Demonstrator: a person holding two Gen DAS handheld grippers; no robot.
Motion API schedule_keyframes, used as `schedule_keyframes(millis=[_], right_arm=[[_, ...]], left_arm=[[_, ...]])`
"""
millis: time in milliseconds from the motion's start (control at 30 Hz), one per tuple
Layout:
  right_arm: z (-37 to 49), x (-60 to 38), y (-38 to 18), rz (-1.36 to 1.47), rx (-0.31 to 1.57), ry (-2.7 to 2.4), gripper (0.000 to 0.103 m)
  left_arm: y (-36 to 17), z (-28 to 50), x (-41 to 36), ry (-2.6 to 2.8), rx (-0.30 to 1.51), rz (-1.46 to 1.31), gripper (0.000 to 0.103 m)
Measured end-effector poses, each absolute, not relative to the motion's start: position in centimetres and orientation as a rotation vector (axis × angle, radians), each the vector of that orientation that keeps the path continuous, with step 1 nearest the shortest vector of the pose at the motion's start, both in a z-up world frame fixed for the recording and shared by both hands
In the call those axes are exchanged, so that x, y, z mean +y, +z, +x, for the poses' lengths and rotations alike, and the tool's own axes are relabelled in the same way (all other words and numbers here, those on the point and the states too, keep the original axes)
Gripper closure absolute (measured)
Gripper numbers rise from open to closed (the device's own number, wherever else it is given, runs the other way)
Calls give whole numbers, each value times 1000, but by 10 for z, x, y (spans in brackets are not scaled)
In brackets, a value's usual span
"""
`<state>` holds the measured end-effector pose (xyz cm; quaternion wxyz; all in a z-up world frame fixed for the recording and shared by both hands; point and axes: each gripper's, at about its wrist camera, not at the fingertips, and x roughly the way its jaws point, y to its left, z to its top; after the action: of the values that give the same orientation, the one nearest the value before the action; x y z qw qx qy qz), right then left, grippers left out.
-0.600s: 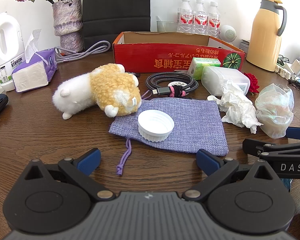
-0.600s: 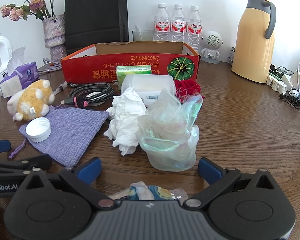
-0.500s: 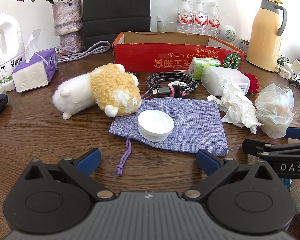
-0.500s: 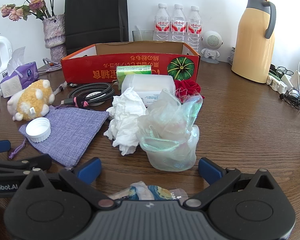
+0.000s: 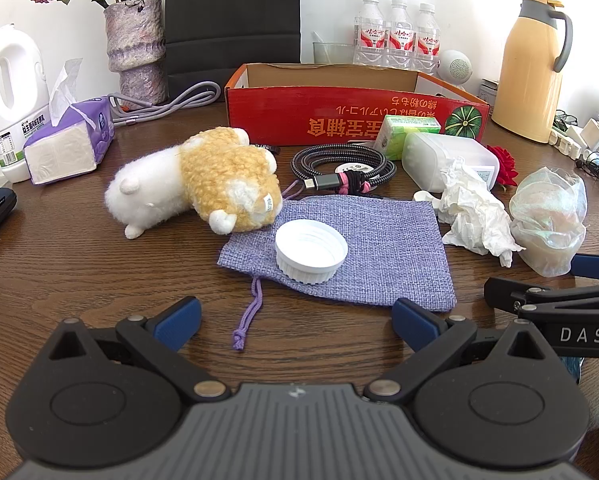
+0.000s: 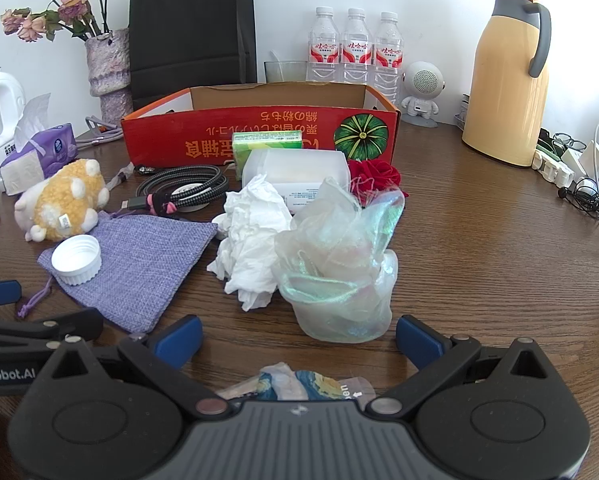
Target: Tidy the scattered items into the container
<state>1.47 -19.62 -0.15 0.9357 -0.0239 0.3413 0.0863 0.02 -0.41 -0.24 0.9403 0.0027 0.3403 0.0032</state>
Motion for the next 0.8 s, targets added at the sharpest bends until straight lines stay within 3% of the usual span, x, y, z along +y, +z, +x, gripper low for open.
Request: schedule_keyframes(millis=[800], right_arm=[[15, -196, -1, -49, 698, 177, 0]], left_arm=[[-4, 0, -7, 8, 694, 5, 0]])
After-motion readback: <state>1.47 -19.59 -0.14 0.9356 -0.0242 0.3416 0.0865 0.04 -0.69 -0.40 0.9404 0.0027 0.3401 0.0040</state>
